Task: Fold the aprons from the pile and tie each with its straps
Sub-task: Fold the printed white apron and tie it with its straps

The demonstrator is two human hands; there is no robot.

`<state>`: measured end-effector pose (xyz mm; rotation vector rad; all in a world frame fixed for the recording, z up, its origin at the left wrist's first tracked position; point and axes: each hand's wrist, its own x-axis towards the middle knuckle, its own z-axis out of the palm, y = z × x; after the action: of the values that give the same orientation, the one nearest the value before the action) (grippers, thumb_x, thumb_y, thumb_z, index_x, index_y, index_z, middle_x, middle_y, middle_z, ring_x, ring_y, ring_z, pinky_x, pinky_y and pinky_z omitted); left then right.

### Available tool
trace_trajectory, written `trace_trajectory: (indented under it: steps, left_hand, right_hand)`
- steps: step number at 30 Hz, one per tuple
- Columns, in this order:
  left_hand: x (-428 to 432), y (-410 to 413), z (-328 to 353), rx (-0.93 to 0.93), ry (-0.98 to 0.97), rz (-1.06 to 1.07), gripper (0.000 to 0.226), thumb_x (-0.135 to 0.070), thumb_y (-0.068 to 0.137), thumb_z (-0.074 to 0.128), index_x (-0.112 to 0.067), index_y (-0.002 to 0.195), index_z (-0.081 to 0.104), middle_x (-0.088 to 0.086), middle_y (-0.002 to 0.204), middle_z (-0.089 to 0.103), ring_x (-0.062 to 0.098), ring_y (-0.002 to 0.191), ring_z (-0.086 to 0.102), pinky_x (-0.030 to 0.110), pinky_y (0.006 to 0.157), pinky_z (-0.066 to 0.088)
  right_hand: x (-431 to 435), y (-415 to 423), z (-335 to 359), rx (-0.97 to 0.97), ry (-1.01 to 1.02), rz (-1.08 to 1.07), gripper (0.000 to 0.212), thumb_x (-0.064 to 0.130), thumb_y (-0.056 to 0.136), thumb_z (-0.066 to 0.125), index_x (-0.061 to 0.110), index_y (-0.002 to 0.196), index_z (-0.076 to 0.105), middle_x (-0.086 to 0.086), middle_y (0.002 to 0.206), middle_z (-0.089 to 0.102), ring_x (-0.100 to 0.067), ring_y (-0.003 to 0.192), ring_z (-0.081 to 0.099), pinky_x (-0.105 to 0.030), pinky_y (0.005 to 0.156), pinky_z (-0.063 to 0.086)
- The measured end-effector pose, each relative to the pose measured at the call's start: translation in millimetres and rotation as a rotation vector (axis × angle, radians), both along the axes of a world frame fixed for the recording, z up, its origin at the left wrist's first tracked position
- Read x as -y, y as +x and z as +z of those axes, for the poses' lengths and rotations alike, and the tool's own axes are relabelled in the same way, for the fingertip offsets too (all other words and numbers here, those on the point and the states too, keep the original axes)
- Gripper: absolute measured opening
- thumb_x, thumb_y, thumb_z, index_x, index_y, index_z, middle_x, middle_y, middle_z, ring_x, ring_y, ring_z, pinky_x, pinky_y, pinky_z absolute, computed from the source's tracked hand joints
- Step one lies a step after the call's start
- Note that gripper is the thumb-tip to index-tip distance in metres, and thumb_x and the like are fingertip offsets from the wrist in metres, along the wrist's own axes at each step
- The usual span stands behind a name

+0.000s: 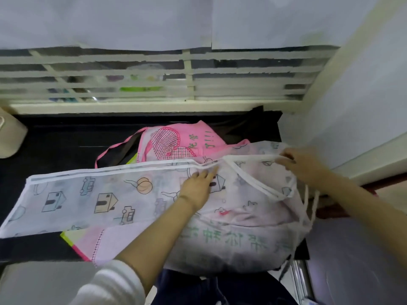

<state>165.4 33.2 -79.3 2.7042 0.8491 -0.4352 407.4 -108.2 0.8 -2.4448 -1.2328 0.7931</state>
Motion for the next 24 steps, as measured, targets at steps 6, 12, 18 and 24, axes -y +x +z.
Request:
trace_trajectory:
  steps: [6,12,18,24]
  left_hand:
    - [-15,19,4,-0.075,-0.024,0.068,0.073,-0.034,0.097,0.046,-0.022,0.152,-0.001,0.004,0.146,0.035,0.026,0.121,0.046,0.037,0.084,0.045]
    - [-17,28,0,-0.107,0.015,0.062,0.078,-0.036,0.094,0.052,-0.022,0.152,0.001,0.008,0.153,0.016,0.026,0.135,0.025,0.038,0.101,0.035]
    - [-20,26,-7,-0.045,0.007,0.118,0.082,-0.037,0.089,0.059,-0.024,0.151,0.007,0.002,0.150,0.021,0.021,0.137,0.023,0.037,0.106,0.029]
    - [-21,28,-8,0.018,-0.043,0.199,0.075,-0.037,0.085,0.064,-0.020,0.144,0.022,-0.002,0.146,0.028,0.017,0.135,0.026,0.035,0.104,0.029]
  right_hand:
    - [-80,41,36,0.074,0.220,0.089,0.009,0.023,0.092,0.057,0.017,0.086,0.062,0.007,0.071,0.056,-0.012,0.067,0.050,-0.027,0.066,0.040]
    - [-150,18,41,0.170,0.326,0.182,0.019,0.012,0.092,0.052,0.007,0.106,0.065,-0.011,0.108,0.063,-0.027,0.102,0.052,-0.033,0.087,0.038]
    - [-144,-39,9,0.228,0.341,0.238,0.030,0.007,0.092,0.051,0.005,0.122,0.050,-0.013,0.122,0.048,-0.029,0.111,0.047,-0.041,0.087,0.041]
    - [-77,-62,-57,0.175,-0.169,0.111,0.040,0.034,0.099,0.040,0.002,0.123,0.041,-0.015,0.130,0.045,-0.031,0.118,0.044,-0.035,0.092,0.037]
